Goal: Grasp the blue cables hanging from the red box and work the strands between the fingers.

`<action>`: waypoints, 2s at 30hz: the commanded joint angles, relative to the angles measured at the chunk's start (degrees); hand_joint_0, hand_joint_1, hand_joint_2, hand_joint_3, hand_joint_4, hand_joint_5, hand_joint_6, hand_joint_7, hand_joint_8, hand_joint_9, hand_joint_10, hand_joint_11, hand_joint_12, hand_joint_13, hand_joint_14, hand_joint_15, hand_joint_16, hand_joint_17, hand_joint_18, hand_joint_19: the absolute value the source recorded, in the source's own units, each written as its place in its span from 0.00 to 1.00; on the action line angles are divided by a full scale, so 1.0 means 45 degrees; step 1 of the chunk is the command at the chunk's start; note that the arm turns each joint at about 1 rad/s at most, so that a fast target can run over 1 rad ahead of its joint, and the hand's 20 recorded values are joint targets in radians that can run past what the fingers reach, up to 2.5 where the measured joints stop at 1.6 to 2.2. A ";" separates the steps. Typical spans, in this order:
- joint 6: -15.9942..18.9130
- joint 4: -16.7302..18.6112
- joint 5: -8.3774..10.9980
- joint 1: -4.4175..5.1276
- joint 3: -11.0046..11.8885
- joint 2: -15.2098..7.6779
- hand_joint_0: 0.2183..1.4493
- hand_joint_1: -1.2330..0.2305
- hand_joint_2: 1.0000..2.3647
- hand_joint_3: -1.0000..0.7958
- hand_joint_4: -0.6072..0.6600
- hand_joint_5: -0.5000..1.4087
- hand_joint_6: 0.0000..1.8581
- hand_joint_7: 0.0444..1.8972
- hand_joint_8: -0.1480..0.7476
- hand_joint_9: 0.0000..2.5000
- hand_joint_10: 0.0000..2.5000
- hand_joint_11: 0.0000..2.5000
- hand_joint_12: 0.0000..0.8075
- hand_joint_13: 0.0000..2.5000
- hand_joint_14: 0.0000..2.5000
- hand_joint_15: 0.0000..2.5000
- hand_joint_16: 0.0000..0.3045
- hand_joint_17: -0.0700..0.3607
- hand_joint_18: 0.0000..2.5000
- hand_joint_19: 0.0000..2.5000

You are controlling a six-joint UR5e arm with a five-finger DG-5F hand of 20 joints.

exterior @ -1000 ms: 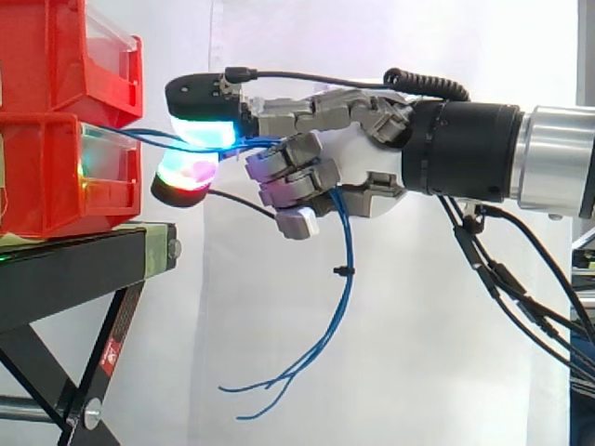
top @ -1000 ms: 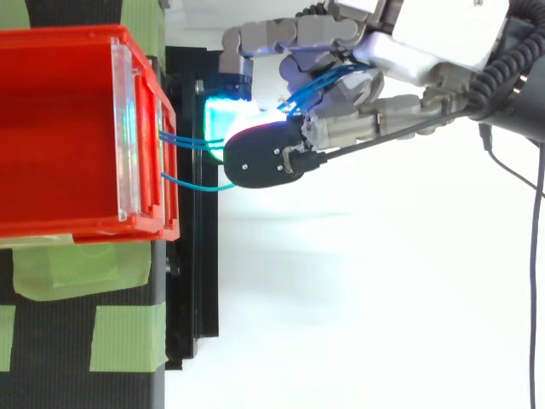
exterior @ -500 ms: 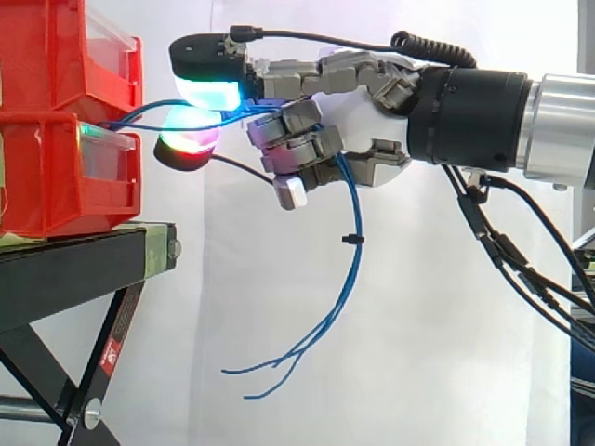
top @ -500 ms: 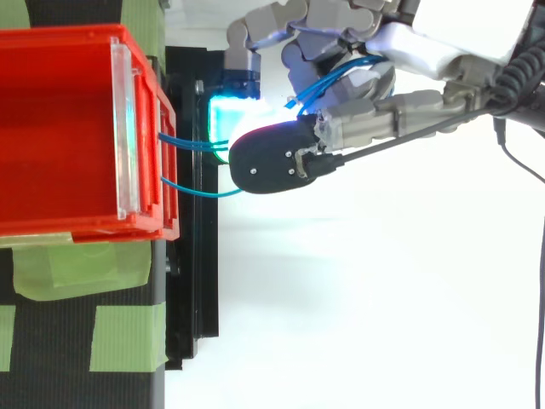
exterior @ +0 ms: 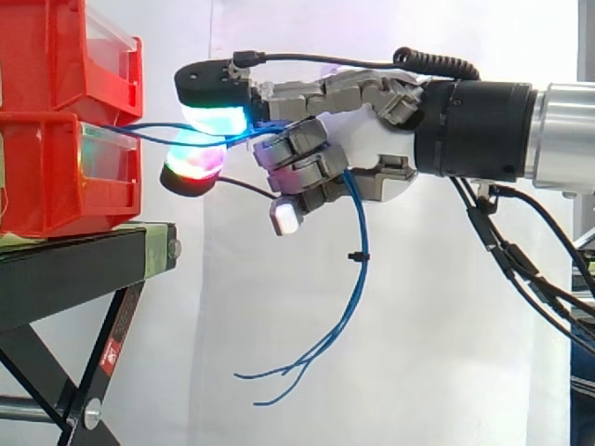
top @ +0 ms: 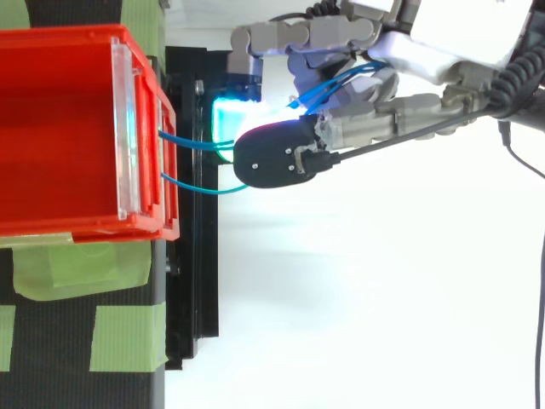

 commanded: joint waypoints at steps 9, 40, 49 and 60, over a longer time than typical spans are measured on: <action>-0.0157 -0.0399 -0.0390 -0.0062 -0.0018 0.0001 0.73 0.37 0.01 0.70 0.68 0.57 0.01 0.82 0.55 0.26 1.00 0.94 0.55 0.39 1.00 0.68 0.16 0.42 0.51 0.28; -0.0293 -0.0380 -0.0917 -0.0140 0.0001 0.0021 0.58 0.35 0.01 0.59 0.71 0.47 0.07 0.74 0.64 0.20 1.00 0.91 0.61 0.35 1.00 0.65 0.21 0.50 0.52 0.23; -0.0293 -0.0341 -0.0936 -0.0140 0.0001 0.0021 0.51 0.35 0.01 0.34 0.69 0.44 0.13 0.74 0.62 0.18 1.00 0.93 0.60 0.33 1.00 0.67 0.18 0.45 0.48 0.30; -0.0293 -0.0341 -0.0936 -0.0140 0.0001 0.0001 0.55 0.41 0.01 0.42 0.71 0.48 0.00 0.74 0.65 0.20 1.00 0.88 0.63 0.36 1.00 0.64 0.22 0.51 0.52 0.19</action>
